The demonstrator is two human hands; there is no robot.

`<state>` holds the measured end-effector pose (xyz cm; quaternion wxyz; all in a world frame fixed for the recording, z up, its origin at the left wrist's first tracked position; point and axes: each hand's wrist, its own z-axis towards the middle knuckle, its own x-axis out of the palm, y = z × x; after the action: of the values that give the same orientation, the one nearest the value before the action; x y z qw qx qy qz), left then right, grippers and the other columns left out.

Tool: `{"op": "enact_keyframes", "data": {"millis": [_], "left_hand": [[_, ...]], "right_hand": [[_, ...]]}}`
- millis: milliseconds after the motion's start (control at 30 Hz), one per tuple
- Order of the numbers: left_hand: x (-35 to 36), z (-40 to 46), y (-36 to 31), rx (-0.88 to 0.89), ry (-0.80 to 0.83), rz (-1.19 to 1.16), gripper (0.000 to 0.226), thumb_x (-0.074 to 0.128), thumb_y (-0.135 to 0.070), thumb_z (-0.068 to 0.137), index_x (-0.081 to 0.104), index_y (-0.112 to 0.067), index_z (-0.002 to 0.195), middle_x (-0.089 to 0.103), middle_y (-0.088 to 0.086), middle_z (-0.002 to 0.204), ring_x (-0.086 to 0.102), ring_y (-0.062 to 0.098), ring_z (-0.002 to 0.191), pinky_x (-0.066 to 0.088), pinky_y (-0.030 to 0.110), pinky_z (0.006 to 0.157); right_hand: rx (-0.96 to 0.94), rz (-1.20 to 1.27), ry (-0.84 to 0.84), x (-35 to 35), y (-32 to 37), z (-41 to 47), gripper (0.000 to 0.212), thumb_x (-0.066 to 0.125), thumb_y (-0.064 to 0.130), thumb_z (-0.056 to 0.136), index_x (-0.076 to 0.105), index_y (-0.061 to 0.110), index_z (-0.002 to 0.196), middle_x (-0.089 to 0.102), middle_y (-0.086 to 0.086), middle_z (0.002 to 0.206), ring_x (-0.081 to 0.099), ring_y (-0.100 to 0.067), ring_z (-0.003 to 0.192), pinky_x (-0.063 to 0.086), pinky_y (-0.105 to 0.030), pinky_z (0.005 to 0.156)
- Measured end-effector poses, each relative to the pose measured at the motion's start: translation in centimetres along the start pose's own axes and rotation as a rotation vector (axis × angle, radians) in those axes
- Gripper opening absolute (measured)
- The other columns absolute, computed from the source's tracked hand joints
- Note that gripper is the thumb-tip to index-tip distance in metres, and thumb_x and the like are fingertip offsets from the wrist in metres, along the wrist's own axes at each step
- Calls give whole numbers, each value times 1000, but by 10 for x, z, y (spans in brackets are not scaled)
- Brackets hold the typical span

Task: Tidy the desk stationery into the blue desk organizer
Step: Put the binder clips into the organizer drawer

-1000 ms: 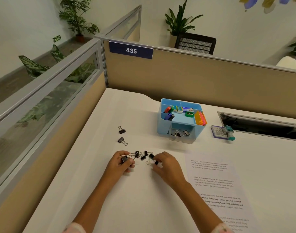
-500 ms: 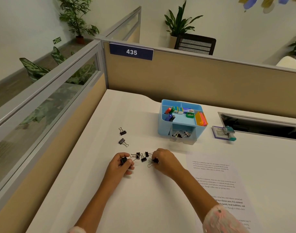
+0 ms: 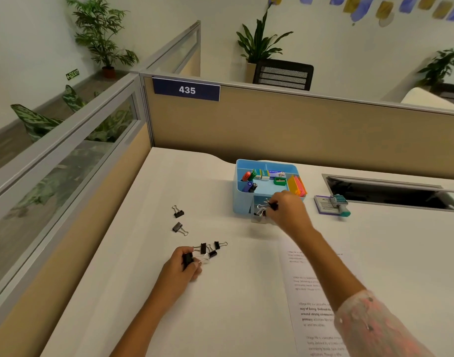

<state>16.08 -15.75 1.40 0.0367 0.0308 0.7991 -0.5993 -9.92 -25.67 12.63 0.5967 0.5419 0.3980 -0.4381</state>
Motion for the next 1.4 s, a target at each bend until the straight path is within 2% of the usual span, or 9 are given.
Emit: {"op": "enact_keyframes", "data": {"millis": [133,200,333,567,767,867,1133,1300,1400], "left_hand": [[21,7,-33,83,-76,72,9,59,-8,89,55,-14,95,73,0,79,71,13,78,54,20,68],[37,15,-62,153,-26,54,3,56,-10,90,57,-12,92,72,3,82,70,15,80,55,23,68],[77,34,-122,291,18,211,12,52,-22,93,56,-13,100,68,2,93,63,21,83,55,37,73],[132,78,-160,265,-1,652,26,49,-32,94,55,-13,109,64,9,106,55,18,84,44,26,65],[161,92,-154,164,71,757,30,59,-27,90,53,-9,114,61,12,107,55,20,88,46,25,71],[173,95,-155,170,85,833,31,58,-24,90,54,-9,117,60,13,113,57,25,101,50,31,84],[187,103,-155,153,141,1121,38,60,-26,89,53,-10,122,57,14,123,55,27,109,47,35,95],[179,92,-159,277,194,1296,42,60,-24,90,48,-10,127,56,13,126,56,27,110,47,35,92],[157,69,-143,517,40,1171,24,50,-27,95,56,-14,115,63,7,113,62,23,97,53,32,80]], "right_hand": [[-63,-164,148,-15,-16,15,25,64,22,86,65,8,106,64,-12,101,57,-20,89,52,-27,76],[-102,-243,238,-16,-17,20,28,63,25,86,63,9,110,64,-11,103,58,-21,93,52,-27,78],[-128,-279,315,-17,-19,26,28,62,25,87,63,10,111,64,-11,104,59,-20,95,50,-25,77],[-134,-260,342,-14,-22,32,36,61,25,89,59,11,122,64,-12,113,59,-24,100,47,-25,76],[-87,-75,172,-17,-43,16,34,64,26,87,63,7,115,64,-13,113,60,-24,104,49,-25,82],[-117,23,71,-9,-51,5,34,67,26,85,66,8,114,66,-12,114,62,-22,104,50,-27,81],[-163,37,-38,11,-54,-2,23,61,22,89,70,11,108,70,-8,109,63,-21,100,50,-27,83],[-140,56,-61,15,-54,-1,22,58,23,91,70,12,106,69,-6,107,59,-19,100,48,-25,80],[-132,63,-91,18,-56,-2,22,60,24,90,69,12,105,68,-6,106,58,-18,99,47,-24,77]]}}
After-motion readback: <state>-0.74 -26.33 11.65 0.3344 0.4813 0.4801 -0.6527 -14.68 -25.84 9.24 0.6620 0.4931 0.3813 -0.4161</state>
